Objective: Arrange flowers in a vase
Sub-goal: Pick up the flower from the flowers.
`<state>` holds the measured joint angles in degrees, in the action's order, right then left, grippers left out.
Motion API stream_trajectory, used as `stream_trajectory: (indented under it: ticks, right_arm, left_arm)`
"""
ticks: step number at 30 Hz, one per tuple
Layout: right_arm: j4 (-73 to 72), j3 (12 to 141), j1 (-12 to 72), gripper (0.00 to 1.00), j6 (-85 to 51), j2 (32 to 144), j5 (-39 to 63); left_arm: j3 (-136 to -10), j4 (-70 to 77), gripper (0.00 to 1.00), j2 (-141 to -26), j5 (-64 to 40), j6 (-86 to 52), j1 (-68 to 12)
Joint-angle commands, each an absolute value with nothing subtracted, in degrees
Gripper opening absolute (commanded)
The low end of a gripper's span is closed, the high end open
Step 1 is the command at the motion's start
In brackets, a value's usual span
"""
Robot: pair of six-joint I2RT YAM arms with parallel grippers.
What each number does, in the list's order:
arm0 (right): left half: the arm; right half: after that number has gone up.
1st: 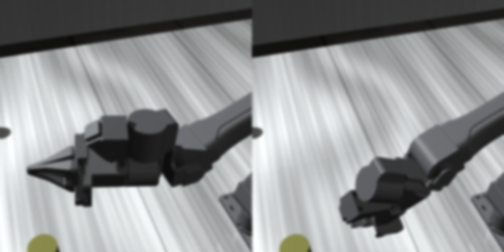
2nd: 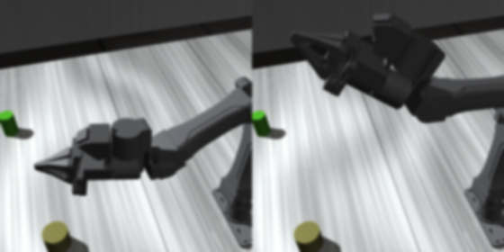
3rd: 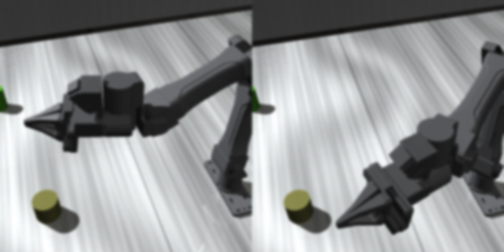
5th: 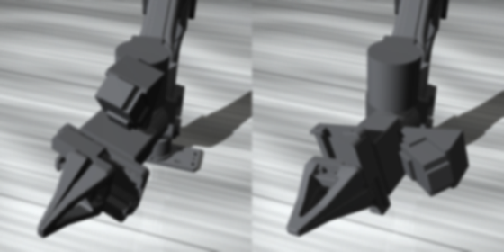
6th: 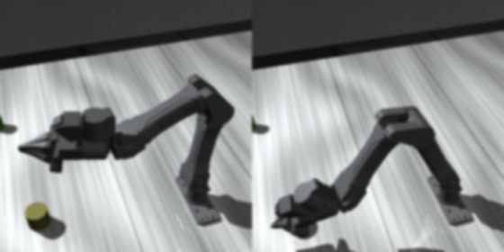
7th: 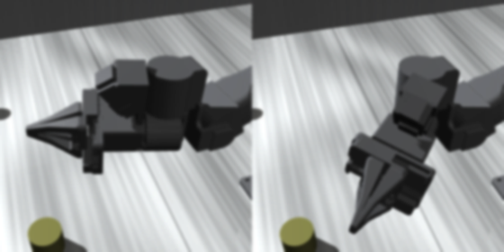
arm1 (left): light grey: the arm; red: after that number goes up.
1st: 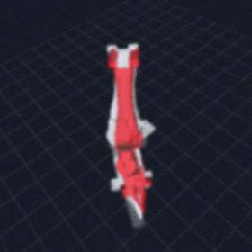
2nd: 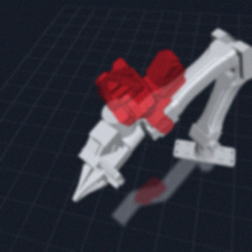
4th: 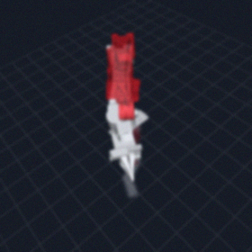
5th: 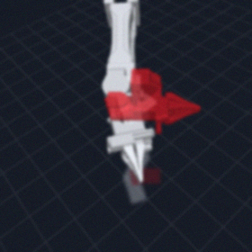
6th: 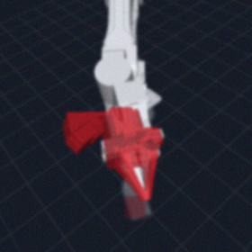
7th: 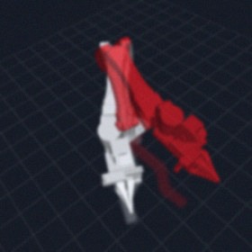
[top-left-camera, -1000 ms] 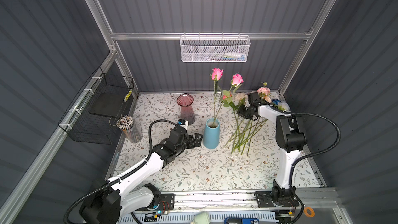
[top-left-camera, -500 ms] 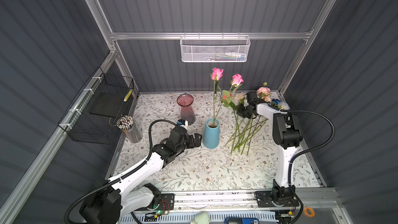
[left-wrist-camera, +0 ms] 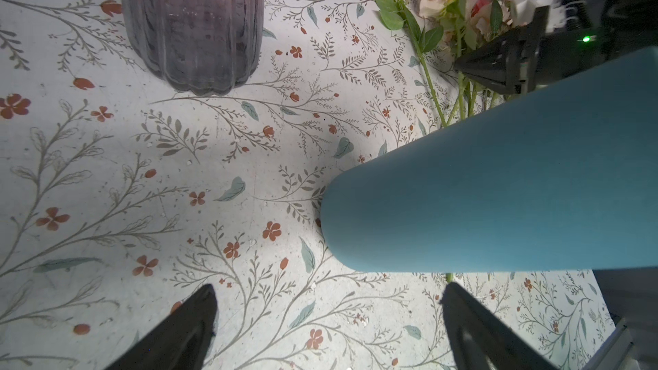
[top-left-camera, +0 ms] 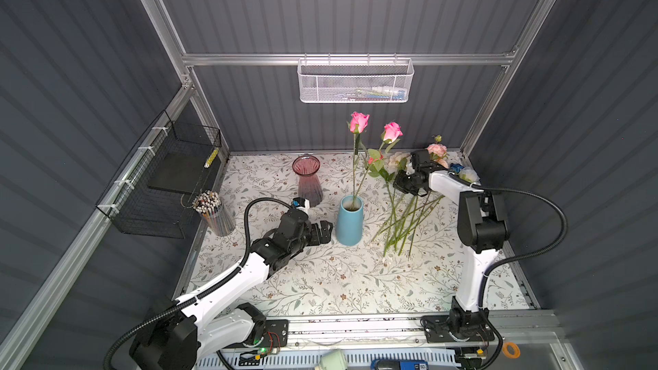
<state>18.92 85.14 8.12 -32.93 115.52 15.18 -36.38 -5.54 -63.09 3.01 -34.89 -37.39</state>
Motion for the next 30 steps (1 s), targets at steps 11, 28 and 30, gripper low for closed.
stream_trajectory:
  ticks: [11,28,30]
  right_arm:
    - [9.5,69.7,9.7,0.05,-32.2,86.1,12.3]
    - [8.1,62.9,18.9,0.05,-23.9,55.6,-1.3]
    - [8.3,64.9,21.1,0.05,-22.0,54.7,-2.8]
  left_arm:
    - [-40.8,-9.8,0.99,-59.9,5.9,-32.5,-37.0]
    - [-37.7,-17.9,0.99,-46.9,24.9,-40.9,-37.0]
    - [-36.0,-18.7,0.99,-43.2,27.5,-41.8,-37.0]
